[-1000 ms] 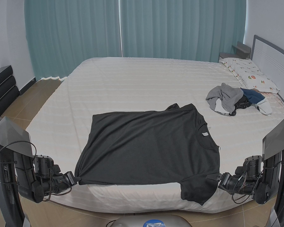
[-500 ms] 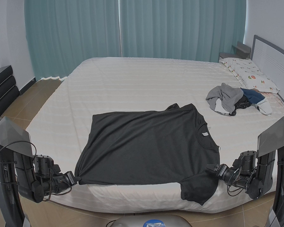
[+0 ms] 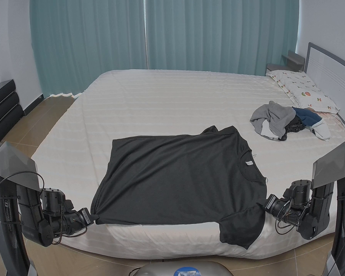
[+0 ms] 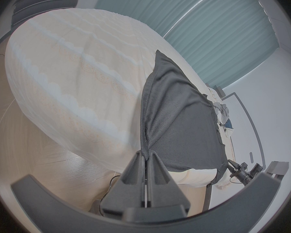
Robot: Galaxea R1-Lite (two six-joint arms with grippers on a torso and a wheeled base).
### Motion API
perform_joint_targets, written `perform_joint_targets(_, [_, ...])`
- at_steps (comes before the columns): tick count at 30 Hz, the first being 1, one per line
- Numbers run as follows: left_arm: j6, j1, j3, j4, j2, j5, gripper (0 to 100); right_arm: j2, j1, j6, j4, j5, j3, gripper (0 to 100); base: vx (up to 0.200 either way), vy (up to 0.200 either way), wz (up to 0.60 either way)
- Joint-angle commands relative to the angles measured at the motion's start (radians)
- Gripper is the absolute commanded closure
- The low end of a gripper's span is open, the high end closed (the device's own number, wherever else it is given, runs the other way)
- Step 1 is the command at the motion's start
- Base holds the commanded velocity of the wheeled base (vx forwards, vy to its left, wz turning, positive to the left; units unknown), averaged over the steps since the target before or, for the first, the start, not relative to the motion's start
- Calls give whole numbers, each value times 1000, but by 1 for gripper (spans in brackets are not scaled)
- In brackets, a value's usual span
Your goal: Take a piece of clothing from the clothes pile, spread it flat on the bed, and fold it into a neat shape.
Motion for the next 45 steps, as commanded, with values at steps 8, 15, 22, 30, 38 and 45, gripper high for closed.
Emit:
perform_joint_targets(8, [1, 0, 0, 0, 1, 0, 100, -13, -8, -16, -16, 3, -105, 100, 0, 0, 0])
perform_joint_targets(15, [1, 0, 0, 0, 1, 0, 100, 21, -6, -16, -17, 13, -156, 100, 0, 0, 0])
perform_joint_targets(22, [-1, 0, -1, 0, 1, 0, 100, 53, -20, -10, -17, 39, -137, 0, 0, 0, 0])
perform_joint_targets(30, [1, 0, -1, 0, 1, 0, 100, -64, -80, -36, -17, 180, -1, 0, 0, 0, 0])
perform_joint_targets(38, [2, 0, -1, 0, 1, 0, 100, -49, -82, -159, -17, 312, 101, 0, 0, 0, 0])
perform_joint_targets(45, [2, 0, -3, 0, 1, 0, 100, 4, -68, -217, -19, 314, 113, 0, 0, 0, 0])
